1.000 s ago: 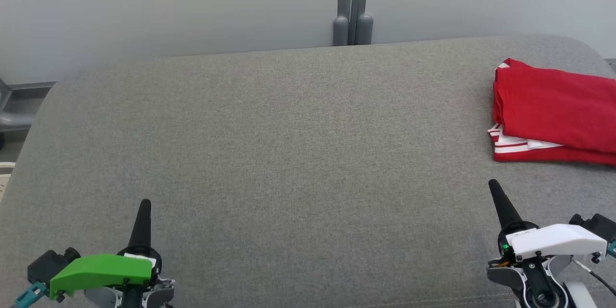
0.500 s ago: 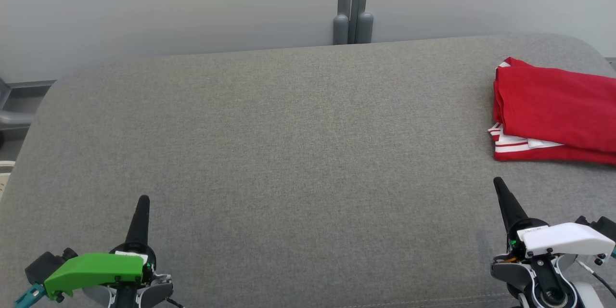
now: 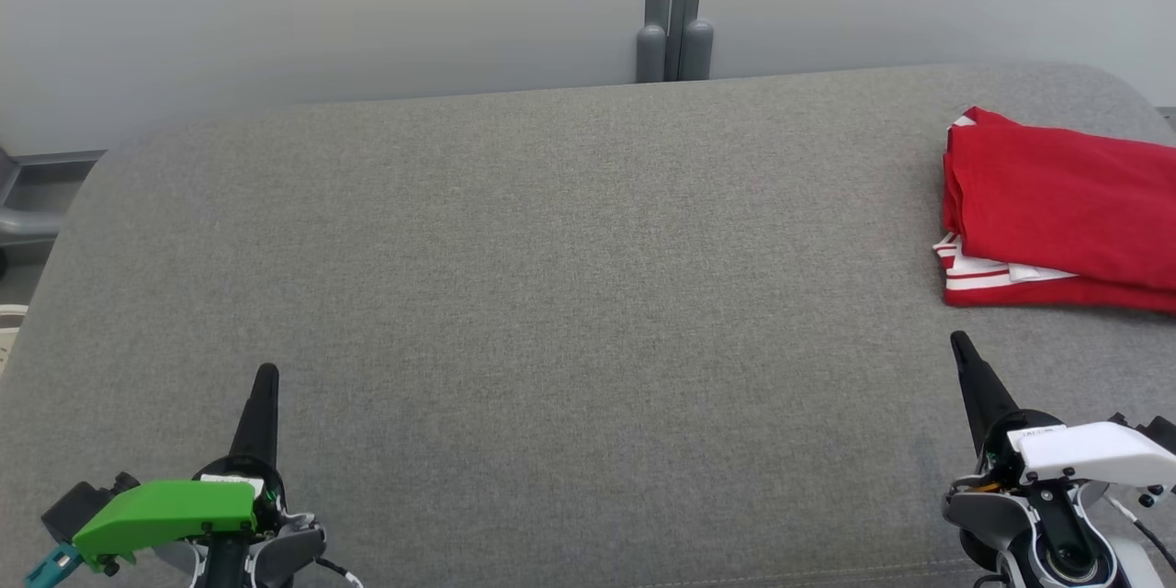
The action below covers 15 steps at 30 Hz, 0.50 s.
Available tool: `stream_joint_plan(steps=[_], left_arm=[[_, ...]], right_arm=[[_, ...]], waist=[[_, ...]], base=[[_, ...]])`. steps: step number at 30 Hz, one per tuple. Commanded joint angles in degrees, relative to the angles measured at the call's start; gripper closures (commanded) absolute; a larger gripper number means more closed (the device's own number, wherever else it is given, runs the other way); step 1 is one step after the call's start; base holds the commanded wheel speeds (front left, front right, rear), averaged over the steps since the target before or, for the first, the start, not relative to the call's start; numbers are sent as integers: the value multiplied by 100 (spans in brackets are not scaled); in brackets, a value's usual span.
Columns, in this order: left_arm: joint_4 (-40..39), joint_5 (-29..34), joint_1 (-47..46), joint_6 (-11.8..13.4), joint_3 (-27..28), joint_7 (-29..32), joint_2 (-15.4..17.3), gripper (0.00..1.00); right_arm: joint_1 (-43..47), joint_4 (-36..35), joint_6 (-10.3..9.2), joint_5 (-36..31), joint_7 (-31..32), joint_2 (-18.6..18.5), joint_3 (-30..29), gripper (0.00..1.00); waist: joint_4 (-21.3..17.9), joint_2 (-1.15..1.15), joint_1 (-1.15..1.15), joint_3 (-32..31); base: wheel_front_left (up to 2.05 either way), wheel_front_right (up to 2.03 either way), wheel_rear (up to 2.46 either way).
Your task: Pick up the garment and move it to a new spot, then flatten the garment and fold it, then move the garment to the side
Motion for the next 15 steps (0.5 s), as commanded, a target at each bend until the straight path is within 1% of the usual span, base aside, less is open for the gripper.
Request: stream_joint_plan(steps=[1, 15], left_arm=[[-15, -87, -115, -39, 60, 28, -25, 100], [26, -510, -168, -145, 210, 171, -91, 100]], right_arm=[[-50, 0, 2, 96, 33, -21, -24, 100], [-66, 15, 2, 610, 158, -13, -132, 100]], waist=[[0, 0, 0, 1], [3, 0, 0, 24]], base=[[0, 0, 0], [0, 0, 0]])
